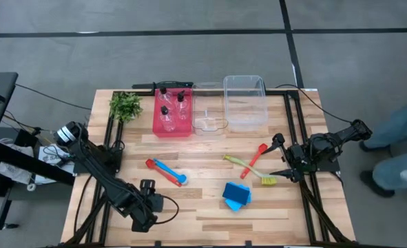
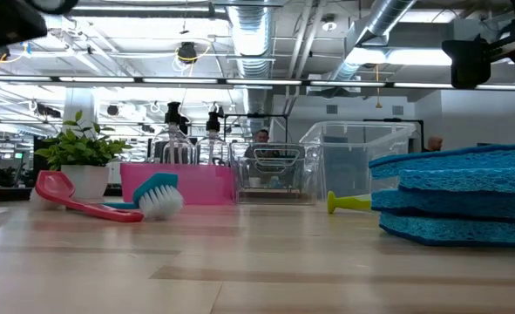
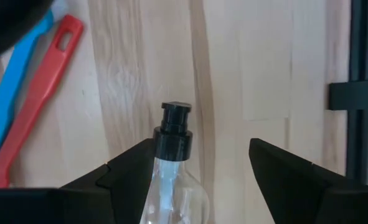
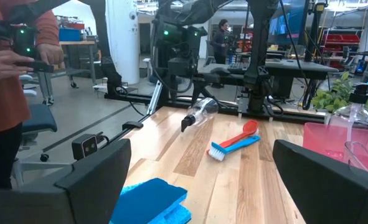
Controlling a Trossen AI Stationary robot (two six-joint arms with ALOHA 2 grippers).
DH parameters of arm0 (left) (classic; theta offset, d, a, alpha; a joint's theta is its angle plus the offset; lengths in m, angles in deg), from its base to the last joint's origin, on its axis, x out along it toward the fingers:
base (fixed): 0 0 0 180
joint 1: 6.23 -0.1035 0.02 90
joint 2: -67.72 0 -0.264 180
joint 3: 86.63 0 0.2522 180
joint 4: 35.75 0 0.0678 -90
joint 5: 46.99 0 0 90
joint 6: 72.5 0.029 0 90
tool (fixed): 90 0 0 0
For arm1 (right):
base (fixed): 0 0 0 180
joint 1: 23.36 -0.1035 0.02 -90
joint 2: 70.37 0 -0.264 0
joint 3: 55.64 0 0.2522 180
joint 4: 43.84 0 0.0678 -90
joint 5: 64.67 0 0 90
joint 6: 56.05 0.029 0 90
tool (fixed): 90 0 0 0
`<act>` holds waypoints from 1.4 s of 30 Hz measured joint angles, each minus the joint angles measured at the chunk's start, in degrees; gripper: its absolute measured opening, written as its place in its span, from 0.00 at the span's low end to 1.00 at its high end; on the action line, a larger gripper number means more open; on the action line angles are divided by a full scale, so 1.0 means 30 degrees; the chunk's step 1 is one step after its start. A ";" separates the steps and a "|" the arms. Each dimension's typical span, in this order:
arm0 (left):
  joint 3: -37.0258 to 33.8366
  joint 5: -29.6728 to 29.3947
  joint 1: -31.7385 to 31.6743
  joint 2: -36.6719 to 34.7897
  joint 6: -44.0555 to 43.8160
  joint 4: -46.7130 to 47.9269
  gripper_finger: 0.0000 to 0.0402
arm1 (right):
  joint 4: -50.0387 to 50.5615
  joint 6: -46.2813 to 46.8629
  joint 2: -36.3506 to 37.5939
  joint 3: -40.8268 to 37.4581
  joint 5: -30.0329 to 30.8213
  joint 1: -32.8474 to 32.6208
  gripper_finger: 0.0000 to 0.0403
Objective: Pick & Place Kitchen Sink Supplies
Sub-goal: Put the spray bottle into the pink bin
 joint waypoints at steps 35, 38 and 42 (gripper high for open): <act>-0.4988 -0.0058 -0.0080 -0.0004 0.0015 -0.5787 0.66 | 0.0000 0.0001 0.0001 0.0000 0.0003 0.0002 0.96; -0.5003 -0.0061 -0.0080 -0.0002 0.0015 -0.5852 0.66 | 0.0000 0.0004 0.0004 0.0000 -0.0001 -0.0002 0.96; -0.5003 -0.0058 -0.0073 -0.0007 0.0015 -0.5951 0.64 | 0.0000 0.0005 0.0007 0.0000 0.0003 0.0002 0.96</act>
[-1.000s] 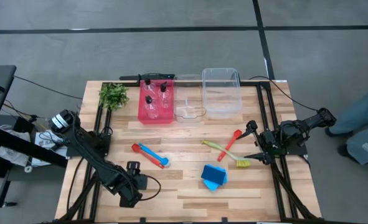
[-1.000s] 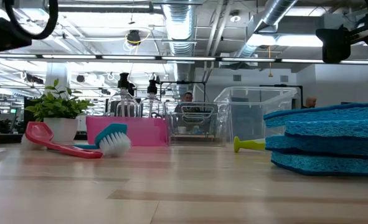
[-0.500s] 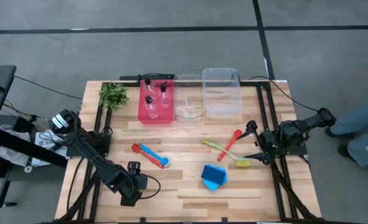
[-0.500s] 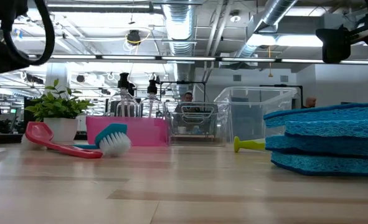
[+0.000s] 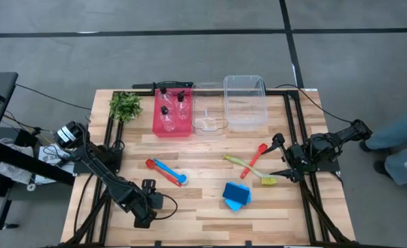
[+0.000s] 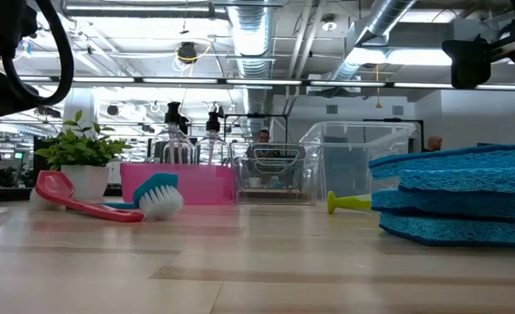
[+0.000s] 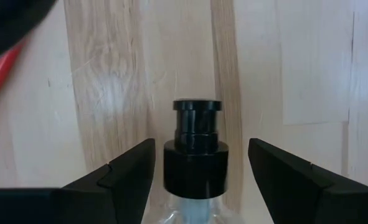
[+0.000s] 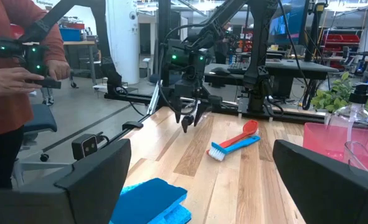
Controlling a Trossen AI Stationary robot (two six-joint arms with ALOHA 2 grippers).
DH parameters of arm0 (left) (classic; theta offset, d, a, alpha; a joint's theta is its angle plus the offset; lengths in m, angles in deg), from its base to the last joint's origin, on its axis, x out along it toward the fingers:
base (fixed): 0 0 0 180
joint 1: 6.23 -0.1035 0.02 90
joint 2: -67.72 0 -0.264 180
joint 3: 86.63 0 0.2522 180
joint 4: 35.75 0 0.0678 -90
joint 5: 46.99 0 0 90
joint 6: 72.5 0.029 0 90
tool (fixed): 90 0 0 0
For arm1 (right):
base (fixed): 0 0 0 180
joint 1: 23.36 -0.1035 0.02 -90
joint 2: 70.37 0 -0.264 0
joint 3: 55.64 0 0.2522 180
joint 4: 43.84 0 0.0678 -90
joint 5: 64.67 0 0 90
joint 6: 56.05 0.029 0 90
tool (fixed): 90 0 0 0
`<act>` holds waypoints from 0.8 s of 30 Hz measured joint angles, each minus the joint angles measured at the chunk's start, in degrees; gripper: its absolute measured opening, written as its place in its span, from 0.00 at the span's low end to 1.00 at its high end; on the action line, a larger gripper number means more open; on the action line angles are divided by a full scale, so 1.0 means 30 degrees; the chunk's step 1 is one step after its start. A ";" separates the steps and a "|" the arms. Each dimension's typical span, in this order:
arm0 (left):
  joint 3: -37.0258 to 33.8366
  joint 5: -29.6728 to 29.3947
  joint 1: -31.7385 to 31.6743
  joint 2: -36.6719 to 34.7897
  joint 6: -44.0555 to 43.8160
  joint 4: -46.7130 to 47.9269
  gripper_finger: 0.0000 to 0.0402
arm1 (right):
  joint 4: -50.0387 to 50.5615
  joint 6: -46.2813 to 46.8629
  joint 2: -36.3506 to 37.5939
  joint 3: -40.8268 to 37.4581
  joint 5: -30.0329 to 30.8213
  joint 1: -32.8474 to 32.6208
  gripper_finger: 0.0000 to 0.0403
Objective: Pick & Place Kitchen Sink Supplies
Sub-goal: Put the spray bottle into the pink bin
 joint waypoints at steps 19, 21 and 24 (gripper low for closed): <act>-0.0007 0.0000 0.0000 0.0000 0.0058 -0.0226 0.37 | 0.0000 -0.0005 -0.0007 0.0000 -0.0006 -0.0002 0.96; -0.0007 0.0000 0.0000 0.0000 0.0058 -0.0247 0.36 | 0.0000 0.0000 -0.0006 0.0000 -0.0007 -0.0007 0.96; -0.0007 0.0007 0.0000 0.0000 0.0058 -0.0344 0.38 | 0.0000 -0.0007 -0.0007 0.0000 -0.0007 -0.0003 0.96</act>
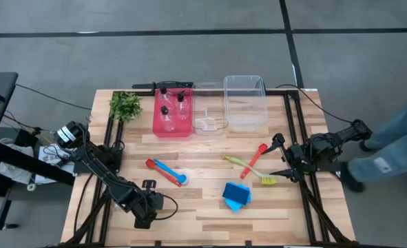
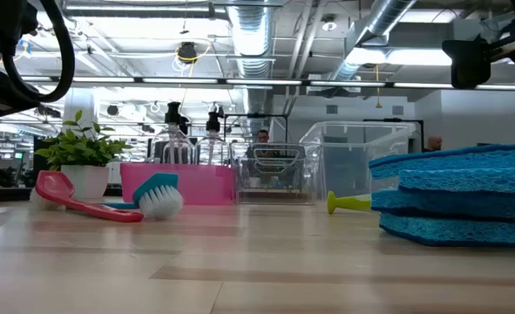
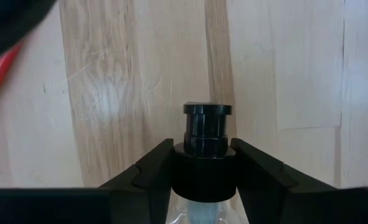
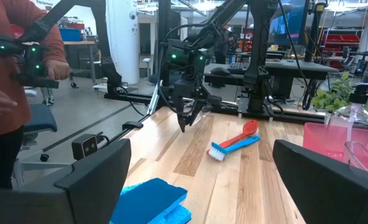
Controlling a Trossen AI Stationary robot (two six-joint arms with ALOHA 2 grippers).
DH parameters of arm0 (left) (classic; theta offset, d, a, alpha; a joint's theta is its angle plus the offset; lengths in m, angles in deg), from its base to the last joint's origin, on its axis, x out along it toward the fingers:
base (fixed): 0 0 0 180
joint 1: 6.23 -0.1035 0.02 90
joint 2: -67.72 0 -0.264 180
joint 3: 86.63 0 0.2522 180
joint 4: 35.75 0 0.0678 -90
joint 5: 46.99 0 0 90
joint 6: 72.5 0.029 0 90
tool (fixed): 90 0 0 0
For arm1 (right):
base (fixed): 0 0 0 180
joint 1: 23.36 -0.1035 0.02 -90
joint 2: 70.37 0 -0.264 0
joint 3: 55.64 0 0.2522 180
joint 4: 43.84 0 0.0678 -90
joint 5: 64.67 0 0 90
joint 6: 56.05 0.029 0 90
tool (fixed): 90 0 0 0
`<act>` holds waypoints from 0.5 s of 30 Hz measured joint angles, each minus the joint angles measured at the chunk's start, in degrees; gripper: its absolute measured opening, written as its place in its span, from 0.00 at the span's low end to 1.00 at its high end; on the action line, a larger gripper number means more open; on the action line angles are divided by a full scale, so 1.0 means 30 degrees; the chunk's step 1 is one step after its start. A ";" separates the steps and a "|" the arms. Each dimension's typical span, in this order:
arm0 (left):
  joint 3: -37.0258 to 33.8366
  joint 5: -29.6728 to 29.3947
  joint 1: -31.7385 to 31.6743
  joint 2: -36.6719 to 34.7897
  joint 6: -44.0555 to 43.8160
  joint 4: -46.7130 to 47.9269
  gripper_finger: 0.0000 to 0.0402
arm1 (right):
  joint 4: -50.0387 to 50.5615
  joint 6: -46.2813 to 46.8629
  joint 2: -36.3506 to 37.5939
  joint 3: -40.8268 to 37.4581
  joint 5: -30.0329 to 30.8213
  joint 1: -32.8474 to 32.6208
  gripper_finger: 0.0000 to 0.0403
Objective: Pick & Place Kitchen Sink Supplies
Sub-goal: Put the spray bottle into the pink bin
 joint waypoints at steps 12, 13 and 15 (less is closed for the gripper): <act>0.0047 0.0000 -0.0015 0.0000 0.0000 -0.0169 0.36 | 0.0000 0.0000 0.0003 0.0000 0.0004 -0.0001 0.96; 0.0122 0.0000 -0.0017 0.0000 0.0000 -0.0201 0.37 | 0.0000 0.0003 0.0004 0.0000 0.0003 0.0000 0.96; 0.0339 0.0001 -0.0127 -0.0008 0.0007 -0.0364 0.38 | 0.0000 0.0001 0.0002 0.0000 0.0001 -0.0002 0.96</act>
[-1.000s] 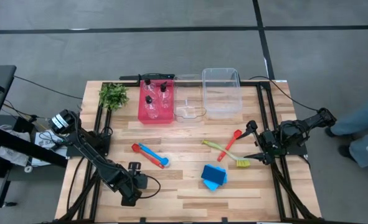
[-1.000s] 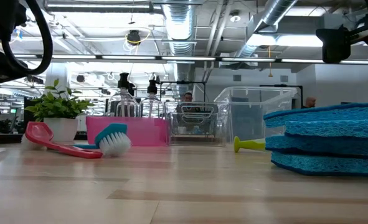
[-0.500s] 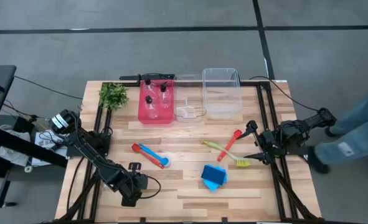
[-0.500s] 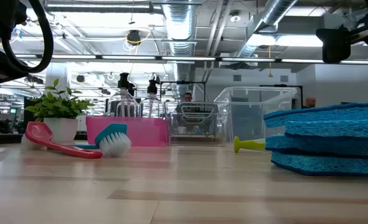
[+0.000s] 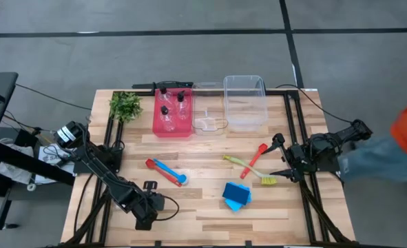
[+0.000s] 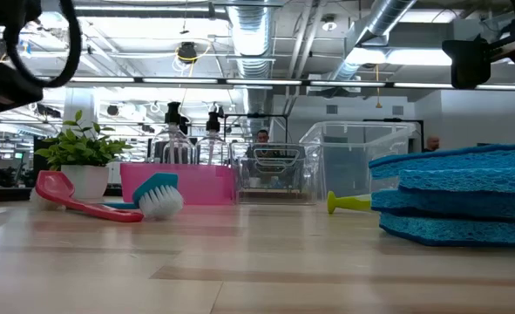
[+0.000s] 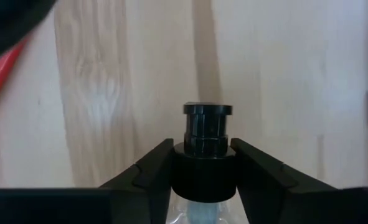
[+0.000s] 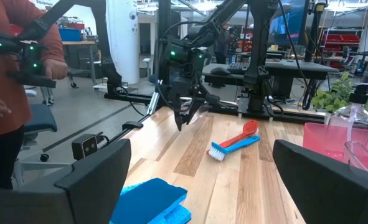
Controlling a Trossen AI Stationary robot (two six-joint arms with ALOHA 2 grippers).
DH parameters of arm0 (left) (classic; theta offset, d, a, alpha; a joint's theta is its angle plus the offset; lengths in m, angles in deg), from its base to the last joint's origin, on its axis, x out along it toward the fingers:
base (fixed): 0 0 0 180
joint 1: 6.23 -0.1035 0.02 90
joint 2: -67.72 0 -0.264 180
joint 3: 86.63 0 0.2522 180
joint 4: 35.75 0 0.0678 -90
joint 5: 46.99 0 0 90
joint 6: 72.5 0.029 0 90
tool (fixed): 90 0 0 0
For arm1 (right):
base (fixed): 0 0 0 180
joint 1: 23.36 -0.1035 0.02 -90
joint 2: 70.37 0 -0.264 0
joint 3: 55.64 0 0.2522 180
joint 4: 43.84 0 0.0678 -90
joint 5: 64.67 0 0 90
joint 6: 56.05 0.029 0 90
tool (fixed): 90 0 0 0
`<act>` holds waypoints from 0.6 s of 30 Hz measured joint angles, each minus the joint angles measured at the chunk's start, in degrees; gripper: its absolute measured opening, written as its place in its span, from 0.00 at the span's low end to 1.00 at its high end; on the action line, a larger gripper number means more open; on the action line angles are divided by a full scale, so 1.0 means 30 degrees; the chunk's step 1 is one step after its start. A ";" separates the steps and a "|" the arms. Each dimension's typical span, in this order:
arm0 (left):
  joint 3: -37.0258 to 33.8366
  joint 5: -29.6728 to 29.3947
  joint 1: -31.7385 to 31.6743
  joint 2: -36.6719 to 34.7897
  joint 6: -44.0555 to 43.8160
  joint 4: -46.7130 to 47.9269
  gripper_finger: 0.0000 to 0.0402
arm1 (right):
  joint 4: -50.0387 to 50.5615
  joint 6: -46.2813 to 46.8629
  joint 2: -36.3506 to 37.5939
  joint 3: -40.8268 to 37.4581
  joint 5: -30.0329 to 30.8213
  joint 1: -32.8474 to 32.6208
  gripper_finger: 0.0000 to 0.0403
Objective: Pick & Place Kitchen Sink Supplies
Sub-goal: Put the spray bottle into the pink bin
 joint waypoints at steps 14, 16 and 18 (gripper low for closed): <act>0.1384 -0.0022 -0.1850 -0.0014 0.1184 -0.0384 0.37 | 0.0000 0.0000 0.0004 0.0000 0.0004 0.0004 0.96; 0.1620 -0.0022 -0.2096 -0.0014 0.1480 -0.0514 0.39 | 0.0000 0.0006 0.0006 0.0000 0.0002 -0.0002 0.96; 0.1903 -0.0036 -0.2318 -0.0014 0.1764 -0.0634 0.40 | 0.0000 0.0000 -0.0002 0.0000 -0.0002 0.0000 0.96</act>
